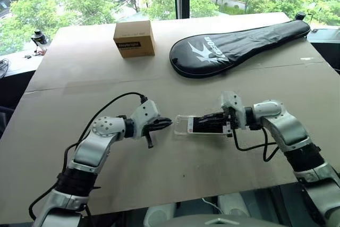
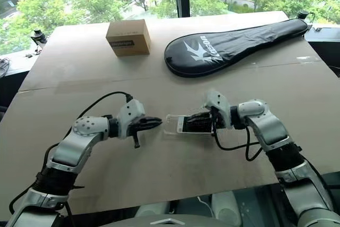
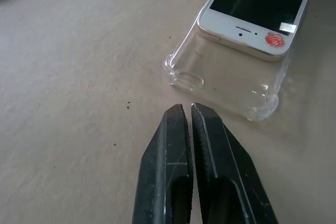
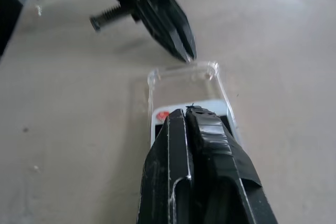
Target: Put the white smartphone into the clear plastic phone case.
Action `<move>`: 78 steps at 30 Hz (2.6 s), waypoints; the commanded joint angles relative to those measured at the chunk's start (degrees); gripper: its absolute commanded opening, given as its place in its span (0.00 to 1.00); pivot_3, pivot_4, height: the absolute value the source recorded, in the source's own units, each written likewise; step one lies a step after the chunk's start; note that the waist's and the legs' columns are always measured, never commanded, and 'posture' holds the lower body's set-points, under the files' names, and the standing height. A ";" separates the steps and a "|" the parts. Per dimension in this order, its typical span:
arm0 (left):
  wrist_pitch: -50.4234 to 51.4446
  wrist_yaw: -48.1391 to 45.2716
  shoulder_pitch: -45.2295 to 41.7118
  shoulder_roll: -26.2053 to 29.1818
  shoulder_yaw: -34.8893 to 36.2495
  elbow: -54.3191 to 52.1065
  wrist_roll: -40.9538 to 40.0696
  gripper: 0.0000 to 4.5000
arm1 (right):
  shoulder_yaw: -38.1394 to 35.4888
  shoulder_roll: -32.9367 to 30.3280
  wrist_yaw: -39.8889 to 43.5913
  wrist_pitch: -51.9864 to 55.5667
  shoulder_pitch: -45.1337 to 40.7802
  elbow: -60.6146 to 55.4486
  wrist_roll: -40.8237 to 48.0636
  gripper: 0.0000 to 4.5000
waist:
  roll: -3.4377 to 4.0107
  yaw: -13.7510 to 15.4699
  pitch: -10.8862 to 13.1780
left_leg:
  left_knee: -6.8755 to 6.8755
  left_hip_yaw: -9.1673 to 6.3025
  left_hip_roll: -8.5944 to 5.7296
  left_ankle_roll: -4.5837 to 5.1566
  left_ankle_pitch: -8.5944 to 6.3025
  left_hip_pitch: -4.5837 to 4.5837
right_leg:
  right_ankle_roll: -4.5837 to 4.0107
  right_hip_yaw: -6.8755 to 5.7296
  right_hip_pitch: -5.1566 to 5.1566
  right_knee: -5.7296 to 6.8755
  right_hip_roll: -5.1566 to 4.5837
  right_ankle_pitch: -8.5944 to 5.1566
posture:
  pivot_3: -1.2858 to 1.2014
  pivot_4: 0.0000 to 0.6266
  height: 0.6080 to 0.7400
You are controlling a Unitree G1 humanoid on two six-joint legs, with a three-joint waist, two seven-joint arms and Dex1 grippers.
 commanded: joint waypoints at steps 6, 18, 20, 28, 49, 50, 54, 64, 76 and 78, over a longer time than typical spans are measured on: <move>-0.68 0.05 -1.51 -1.19 -1.97 -0.94 0.17 0.04 | -3.59 -20.09 1.15 2.12 7.62 -3.99 -4.44 0.00 | -0.03 0.51 0.00 | -0.07 0.03 -0.03 0.01 -0.01 -0.21 | 0.00 -0.31 0.05 -0.33 -0.04 0.00 | 0.52 0.24 1.00; -1.26 0.35 -3.21 -3.65 -3.76 0.07 0.65 0.04 | 3.73 -18.33 0.33 -0.73 4.97 -4.37 -10.04 0.00 | -0.01 -0.42 0.03 | -0.02 0.16 0.03 0.00 0.00 -0.27 | 0.01 -0.28 0.01 -0.34 -0.01 0.01 | 0.52 0.24 1.00; -1.11 0.72 -3.22 -4.62 -4.22 -0.14 0.62 0.04 | 4.88 -17.23 0.73 0.48 4.06 -5.91 -9.50 0.00 | -0.01 -0.02 0.03 | -0.02 0.13 0.03 0.00 0.00 -0.30 | 0.01 -0.30 0.01 -0.37 -0.01 0.01 | 0.52 0.24 1.00; -0.83 1.71 -2.79 -7.35 -4.78 -0.26 0.65 0.04 | 7.08 -11.26 -1.63 5.55 2.40 -8.36 -7.67 0.00 | -0.01 0.25 0.03 | 0.08 -0.19 0.01 -0.05 0.03 -0.55 | 0.00 -0.61 0.00 -0.48 -0.05 0.01 | 0.52 0.24 1.00; -2.85 -0.78 -6.89 -6.75 1.40 -0.34 -4.75 0.04 | -6.21 -3.39 -6.09 0.20 9.68 -9.64 1.13 0.00 | -0.02 0.23 0.02 | 0.08 -0.50 -0.07 -0.26 0.15 -0.84 | -0.02 -0.76 -0.27 -0.43 -0.06 0.03 | 0.52 0.24 1.00; -2.73 -1.18 -6.52 -7.72 0.67 -0.85 -5.19 0.04 | -6.71 -1.84 -6.19 -1.33 10.58 -9.32 2.11 0.00 | -0.01 0.20 0.02 | 0.09 -0.48 -0.08 -0.27 0.15 -0.84 | -0.02 -0.76 -0.26 -0.43 -0.06 0.03 | 0.52 0.24 1.00; -3.44 -2.07 -5.78 -9.96 -2.03 -0.18 -5.20 0.04 | -7.41 2.69 -5.98 -7.05 13.70 -7.08 4.08 0.00 | -0.01 0.03 0.02 | 0.09 -0.48 -0.08 -0.27 0.15 -0.82 | -0.02 -0.70 -0.31 -0.36 -0.05 0.03 | 0.52 0.24 1.00; -11.39 -3.03 -6.61 -8.40 -7.33 12.03 3.08 0.04 | -0.38 7.92 -4.03 -23.47 15.84 18.40 -6.16 0.00 | 0.05 -0.02 -0.07 | 0.13 -0.24 -0.10 -0.14 0.09 -0.50 | -0.03 -0.64 -0.11 -0.14 -0.02 0.02 | 0.52 0.24 1.00; -12.30 -3.63 -6.64 -8.57 -7.33 13.08 3.28 0.04 | 7.76 3.34 -4.34 -20.15 13.88 32.26 -14.48 0.00 | -0.39 0.17 -1.75 | -0.06 -0.35 0.03 0.05 -0.03 1.63 | 0.03 -0.70 2.20 -0.71 0.05 -0.34 | 0.52 0.24 1.00; -12.29 -3.60 -6.55 -8.61 -7.28 13.01 3.30 0.04 | 6.92 4.49 -4.90 -24.23 13.12 32.87 -14.08 0.00 | -0.44 0.15 -1.97 | -0.06 -0.46 0.02 0.05 -0.03 1.64 | 0.03 -0.72 2.20 -0.71 0.06 -0.33 | 0.52 0.24 1.00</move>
